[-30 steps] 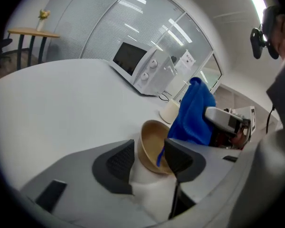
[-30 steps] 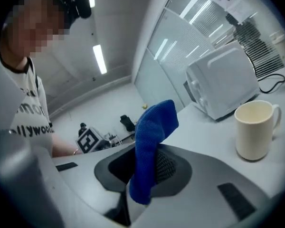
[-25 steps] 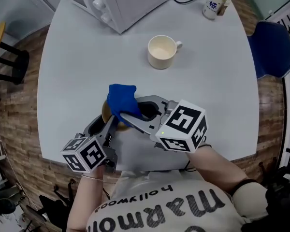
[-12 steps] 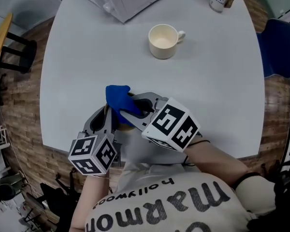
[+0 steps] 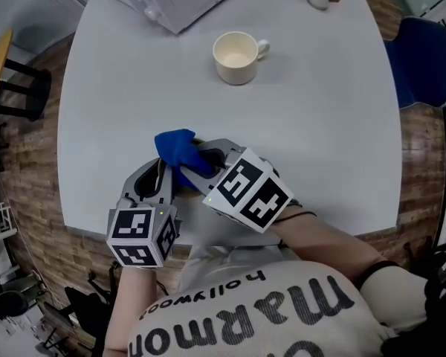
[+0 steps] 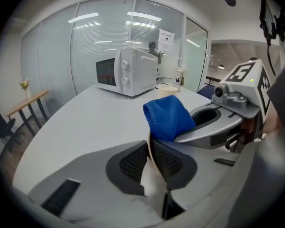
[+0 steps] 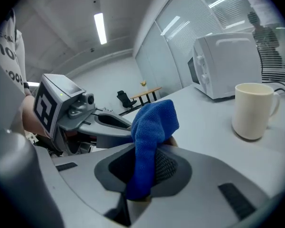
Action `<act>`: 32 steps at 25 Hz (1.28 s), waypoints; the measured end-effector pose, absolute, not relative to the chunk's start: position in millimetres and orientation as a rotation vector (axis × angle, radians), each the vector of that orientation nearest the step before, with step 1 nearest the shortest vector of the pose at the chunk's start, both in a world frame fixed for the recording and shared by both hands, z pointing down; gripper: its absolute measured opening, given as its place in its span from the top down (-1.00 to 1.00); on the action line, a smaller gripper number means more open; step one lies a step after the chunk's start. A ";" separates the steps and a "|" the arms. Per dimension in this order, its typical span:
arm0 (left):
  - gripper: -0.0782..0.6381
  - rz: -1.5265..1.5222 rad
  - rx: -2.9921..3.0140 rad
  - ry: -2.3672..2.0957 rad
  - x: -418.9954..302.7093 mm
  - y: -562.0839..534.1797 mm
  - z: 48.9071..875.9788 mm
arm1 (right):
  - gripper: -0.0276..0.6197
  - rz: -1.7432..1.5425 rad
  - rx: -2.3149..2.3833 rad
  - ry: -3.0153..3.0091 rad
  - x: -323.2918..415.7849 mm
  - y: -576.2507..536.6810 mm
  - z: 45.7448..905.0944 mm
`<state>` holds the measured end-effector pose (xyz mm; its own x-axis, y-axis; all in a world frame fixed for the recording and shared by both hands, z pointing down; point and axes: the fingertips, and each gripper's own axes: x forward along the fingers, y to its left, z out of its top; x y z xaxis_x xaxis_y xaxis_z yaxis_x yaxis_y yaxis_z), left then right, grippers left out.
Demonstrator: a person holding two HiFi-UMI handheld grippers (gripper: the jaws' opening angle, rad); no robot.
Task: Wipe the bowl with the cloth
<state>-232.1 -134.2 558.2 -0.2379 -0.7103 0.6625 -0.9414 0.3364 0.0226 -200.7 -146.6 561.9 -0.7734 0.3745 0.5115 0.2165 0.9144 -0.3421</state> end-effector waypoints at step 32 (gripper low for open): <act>0.57 0.343 1.520 -2.282 -239.3 -141.7 525.8 | 0.73 1.408 0.594 -2.212 -164.5 -189.7 586.4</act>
<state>-239.3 -141.7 525.8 -0.3455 -0.8306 0.4367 -0.9223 0.3865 0.0057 -164.5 -189.7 586.4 -0.8065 -0.1158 0.5798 -0.5743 0.3865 -0.7217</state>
